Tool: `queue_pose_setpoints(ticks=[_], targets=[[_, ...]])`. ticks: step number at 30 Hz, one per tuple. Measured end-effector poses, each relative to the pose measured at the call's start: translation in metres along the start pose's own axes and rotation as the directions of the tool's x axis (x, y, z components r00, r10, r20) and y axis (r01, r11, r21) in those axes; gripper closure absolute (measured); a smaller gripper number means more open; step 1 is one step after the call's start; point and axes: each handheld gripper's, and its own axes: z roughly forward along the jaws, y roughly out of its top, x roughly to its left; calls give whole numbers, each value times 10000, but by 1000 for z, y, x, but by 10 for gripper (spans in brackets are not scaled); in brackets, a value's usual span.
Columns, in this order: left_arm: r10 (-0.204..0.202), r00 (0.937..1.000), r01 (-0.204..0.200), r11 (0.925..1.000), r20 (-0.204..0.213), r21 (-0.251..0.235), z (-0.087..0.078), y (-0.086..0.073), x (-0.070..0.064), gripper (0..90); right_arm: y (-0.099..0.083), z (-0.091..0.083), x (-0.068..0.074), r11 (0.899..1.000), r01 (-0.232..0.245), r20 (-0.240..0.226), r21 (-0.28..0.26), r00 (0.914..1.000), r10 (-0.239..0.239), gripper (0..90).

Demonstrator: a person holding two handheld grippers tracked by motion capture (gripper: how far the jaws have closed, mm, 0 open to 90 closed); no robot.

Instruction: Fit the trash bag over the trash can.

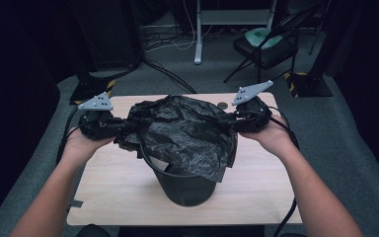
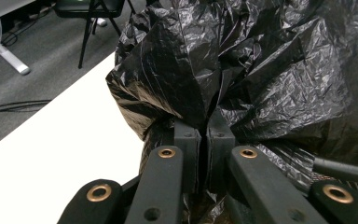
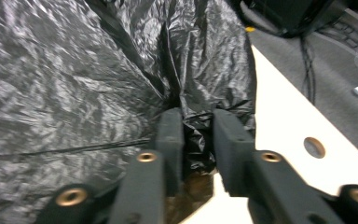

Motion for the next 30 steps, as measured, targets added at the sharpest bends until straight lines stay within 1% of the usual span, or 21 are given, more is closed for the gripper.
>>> queue_pose_setpoints(ticks=[1,2,5,8,12,16,19,21,23,26,30], targets=[[18,10000,-18,10000,-31,-11,-1,0,1,860,1,-1,-1,10000,49,-70,-74,10000,-50,856],[6,10000,-6,10000,-64,-1,-3,0,1,860,3,-2,-1,9999,55,-168,-144,9998,-57,865],[-20,9998,20,10000,-205,-36,-8,-1,4,860,8,0,-3,9998,67,-249,-174,9997,-72,878],[-90,9993,87,9999,-373,-96,-13,-1,8,860,16,6,-4,9997,111,-233,-231,9997,-116,883],[-190,9985,182,9997,-521,-159,-17,-2,13,860,28,12,-9,9993,188,25,-326,9998,-188,886],[-316,9971,300,9993,-696,-237,-23,-2,19,860,39,15,-17,9984,20,150,-566,9999,-11,886],[-411,9956,385,9988,-847,-315,-28,-4,23,860,47,17,-15,9971,99,183,-753,9998,-86,886],[-468,9948,434,9983,-901,-389,-31,-5,24,860,50,19,-12,9963,136,14,-853,9999,-136,885],[-487,9948,448,9980,-893,-454,-34,-6,24,860,51,22,-7,9964,254,-179,-813,9995,-269,884],[-418,9955,377,9981,-852,-491,-35,-6,21,860,48,29,2,9972,489,-528,-574,9973,-519,883],[-364,9957,324,9983,-852,-483,-36,-5,19,860,41,38,10,9980,610,-921,-158,9938,-622,882]])
